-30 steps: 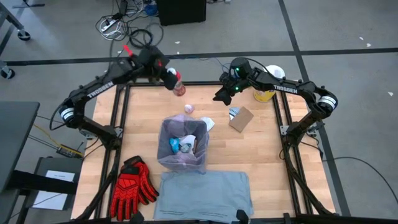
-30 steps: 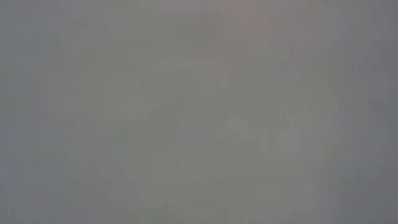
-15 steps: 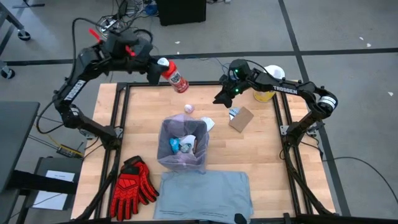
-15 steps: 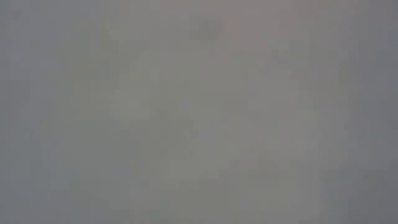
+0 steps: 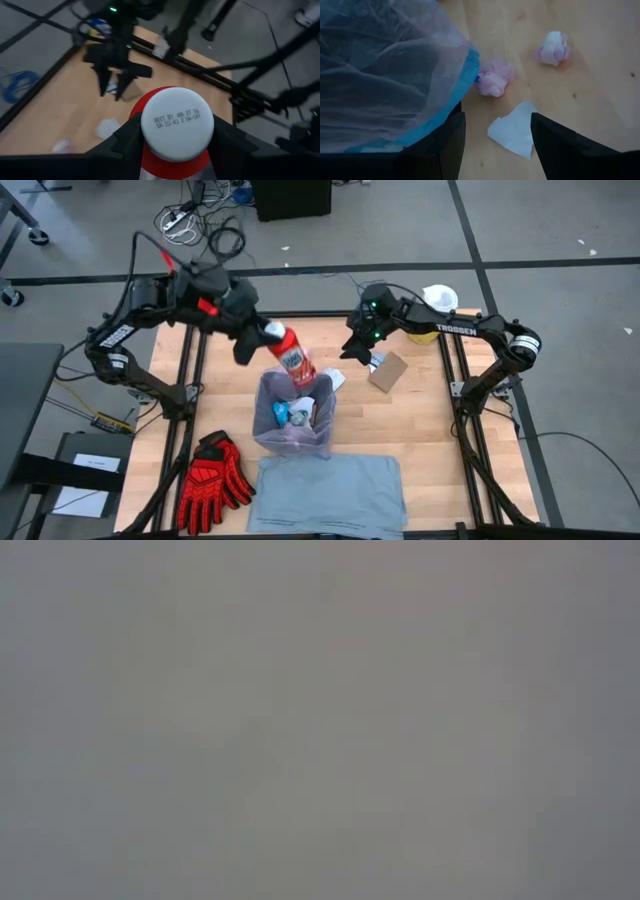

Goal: Place trash/remove bag and relplace
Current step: Put the red bottle into the trash bin

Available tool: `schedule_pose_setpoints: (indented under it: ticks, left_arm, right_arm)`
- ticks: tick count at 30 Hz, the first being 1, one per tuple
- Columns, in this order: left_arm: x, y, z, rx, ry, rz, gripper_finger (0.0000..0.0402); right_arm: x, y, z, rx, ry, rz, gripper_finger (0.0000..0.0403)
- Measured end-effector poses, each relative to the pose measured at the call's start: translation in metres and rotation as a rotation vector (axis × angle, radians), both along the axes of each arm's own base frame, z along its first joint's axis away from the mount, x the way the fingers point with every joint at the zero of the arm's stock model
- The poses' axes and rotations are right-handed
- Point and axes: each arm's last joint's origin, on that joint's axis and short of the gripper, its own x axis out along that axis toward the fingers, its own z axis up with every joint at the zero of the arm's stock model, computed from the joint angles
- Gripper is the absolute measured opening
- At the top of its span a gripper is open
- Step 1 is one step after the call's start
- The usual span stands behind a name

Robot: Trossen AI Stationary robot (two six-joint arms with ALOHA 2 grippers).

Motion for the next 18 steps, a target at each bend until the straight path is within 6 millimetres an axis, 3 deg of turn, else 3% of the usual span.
schedule_pose_setpoints:
  ticks: [6, 14, 18]
  left_arm:
    - [0.009, -0.020, -0.018, 0.060, 0.165, -0.052, 0.0184]
    - [0.031, -0.040, -0.069, 0.089, 0.381, -0.089, 0.0184]
    - [0.038, -0.043, -0.094, 0.140, 0.446, -0.058, 0.0213]
  right_arm:
    - [0.006, 0.010, 0.000, 0.031, 0.023, -0.043, 0.0212]
    - [0.017, 0.026, 0.002, 0.035, 0.023, -0.133, 0.0212]
    - [0.022, 0.036, 0.008, 0.044, -0.012, -0.155, 0.0212]
